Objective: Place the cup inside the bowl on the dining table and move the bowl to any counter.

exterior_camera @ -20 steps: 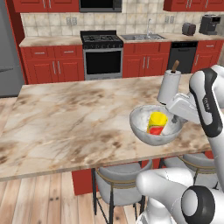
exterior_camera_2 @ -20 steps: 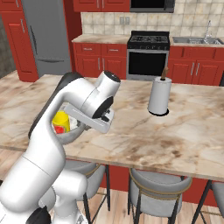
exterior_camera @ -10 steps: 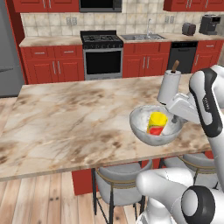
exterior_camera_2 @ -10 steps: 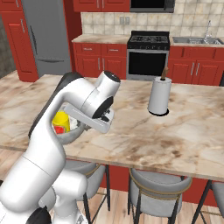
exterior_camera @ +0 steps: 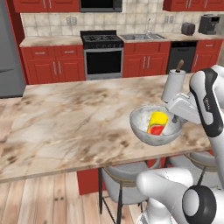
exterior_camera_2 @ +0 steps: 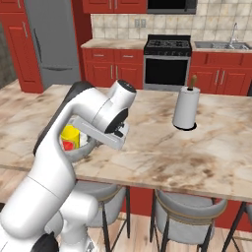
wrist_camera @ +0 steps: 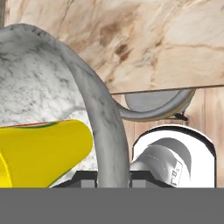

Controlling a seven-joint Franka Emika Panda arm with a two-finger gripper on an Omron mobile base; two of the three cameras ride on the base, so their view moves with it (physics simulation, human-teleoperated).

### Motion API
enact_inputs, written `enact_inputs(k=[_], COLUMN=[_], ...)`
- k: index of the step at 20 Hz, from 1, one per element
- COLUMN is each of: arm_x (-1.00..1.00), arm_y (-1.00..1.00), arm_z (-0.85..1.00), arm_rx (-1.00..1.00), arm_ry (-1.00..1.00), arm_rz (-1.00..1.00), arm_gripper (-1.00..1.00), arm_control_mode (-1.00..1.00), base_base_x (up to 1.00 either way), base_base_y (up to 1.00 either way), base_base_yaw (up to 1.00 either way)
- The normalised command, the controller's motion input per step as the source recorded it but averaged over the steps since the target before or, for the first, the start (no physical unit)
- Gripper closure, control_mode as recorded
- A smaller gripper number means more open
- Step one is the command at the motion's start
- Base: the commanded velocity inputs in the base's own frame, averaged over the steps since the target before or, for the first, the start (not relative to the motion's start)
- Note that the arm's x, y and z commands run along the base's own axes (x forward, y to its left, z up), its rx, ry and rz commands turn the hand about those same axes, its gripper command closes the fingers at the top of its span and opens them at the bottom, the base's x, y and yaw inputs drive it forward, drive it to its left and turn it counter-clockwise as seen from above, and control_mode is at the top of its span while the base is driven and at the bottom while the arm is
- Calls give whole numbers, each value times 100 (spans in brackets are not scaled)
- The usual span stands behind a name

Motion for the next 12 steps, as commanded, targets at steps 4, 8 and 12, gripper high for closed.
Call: enact_inputs(k=[4,8,12], arm_x=[0,0,0], arm_y=[0,0,0], arm_z=[0,0,0], arm_rx=[0,0,0], arm_ry=[0,0,0], arm_rz=[0,0,0], arm_gripper=[100,100,100], arm_control_mode=[100,100,100], base_base_x=[0,0,0], base_base_y=[82,83,74], base_base_yaw=[-8,-9,-6])
